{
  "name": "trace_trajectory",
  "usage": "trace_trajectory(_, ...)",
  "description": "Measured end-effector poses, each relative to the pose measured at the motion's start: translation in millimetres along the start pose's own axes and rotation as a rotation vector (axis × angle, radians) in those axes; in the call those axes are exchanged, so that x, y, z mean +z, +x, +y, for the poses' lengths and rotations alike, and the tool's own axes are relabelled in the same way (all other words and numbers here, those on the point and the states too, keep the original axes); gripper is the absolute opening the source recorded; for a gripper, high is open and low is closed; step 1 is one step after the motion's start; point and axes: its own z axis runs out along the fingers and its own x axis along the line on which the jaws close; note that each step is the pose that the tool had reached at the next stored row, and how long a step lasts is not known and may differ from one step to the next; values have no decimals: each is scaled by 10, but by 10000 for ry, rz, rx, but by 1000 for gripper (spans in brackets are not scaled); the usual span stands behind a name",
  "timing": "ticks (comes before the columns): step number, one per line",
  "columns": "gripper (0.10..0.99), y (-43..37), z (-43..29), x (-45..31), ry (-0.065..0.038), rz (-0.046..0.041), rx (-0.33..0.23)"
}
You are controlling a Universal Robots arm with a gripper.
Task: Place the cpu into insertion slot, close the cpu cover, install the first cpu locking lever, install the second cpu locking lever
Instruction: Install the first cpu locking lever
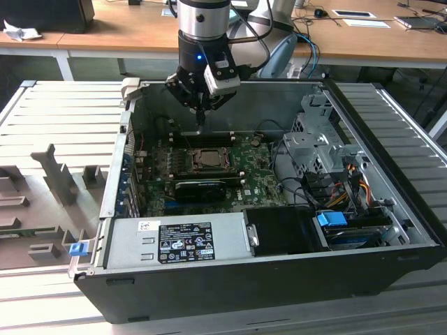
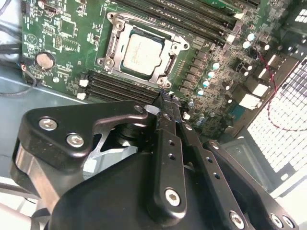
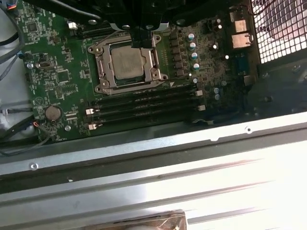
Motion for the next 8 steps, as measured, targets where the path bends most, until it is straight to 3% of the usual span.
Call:
trace_trajectory(2, 106, 0, 0, 0, 4, 14, -276)
trace_trajectory(8, 106, 72, -12, 2, -26, 16, -345)
